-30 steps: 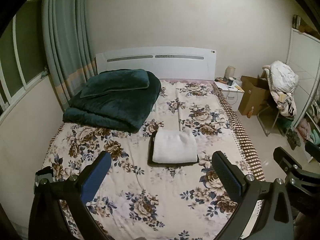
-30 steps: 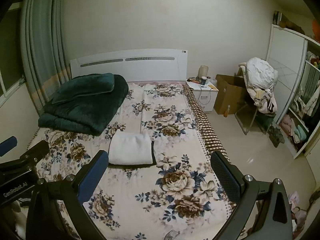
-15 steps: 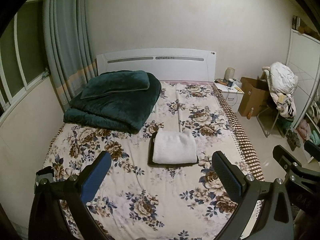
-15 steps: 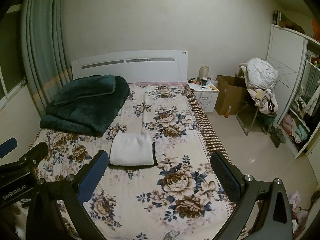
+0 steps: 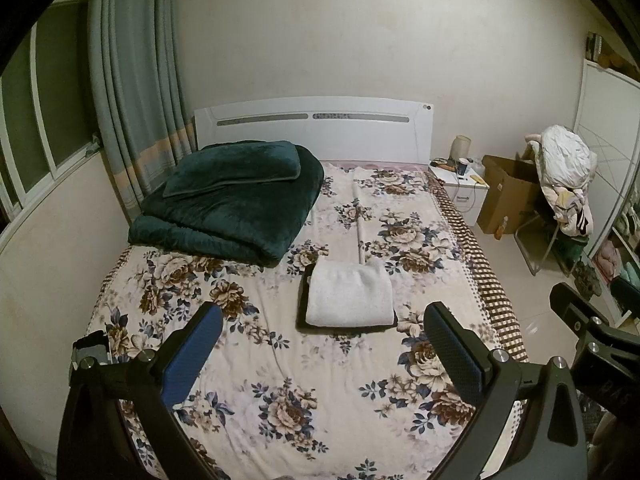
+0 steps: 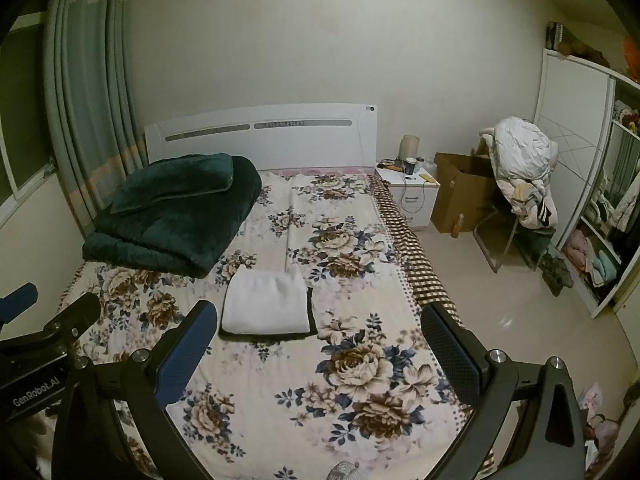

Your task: Fold small clothes

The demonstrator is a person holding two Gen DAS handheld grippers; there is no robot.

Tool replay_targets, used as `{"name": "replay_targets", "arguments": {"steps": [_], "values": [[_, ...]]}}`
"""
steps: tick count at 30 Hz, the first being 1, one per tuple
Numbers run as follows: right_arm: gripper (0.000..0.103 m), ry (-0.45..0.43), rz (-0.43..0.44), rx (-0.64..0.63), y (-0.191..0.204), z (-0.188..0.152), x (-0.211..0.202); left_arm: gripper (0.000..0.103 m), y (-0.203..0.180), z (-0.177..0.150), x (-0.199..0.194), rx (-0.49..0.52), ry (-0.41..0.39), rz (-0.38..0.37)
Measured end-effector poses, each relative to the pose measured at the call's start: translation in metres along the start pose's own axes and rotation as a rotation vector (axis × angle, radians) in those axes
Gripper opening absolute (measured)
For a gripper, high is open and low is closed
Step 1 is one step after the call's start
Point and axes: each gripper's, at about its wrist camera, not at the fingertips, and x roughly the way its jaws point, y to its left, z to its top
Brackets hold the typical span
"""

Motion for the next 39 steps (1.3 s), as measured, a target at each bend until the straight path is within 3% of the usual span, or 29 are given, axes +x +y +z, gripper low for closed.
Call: {"name": "replay_targets", "arguments": {"steps": [39], "values": [[0.103, -0.005, 0.006, 0.012, 0.006, 0.008, -0.006, 0.103, -0.001, 0.011, -0.010, -0.006, -0.011, 0.015]]}}
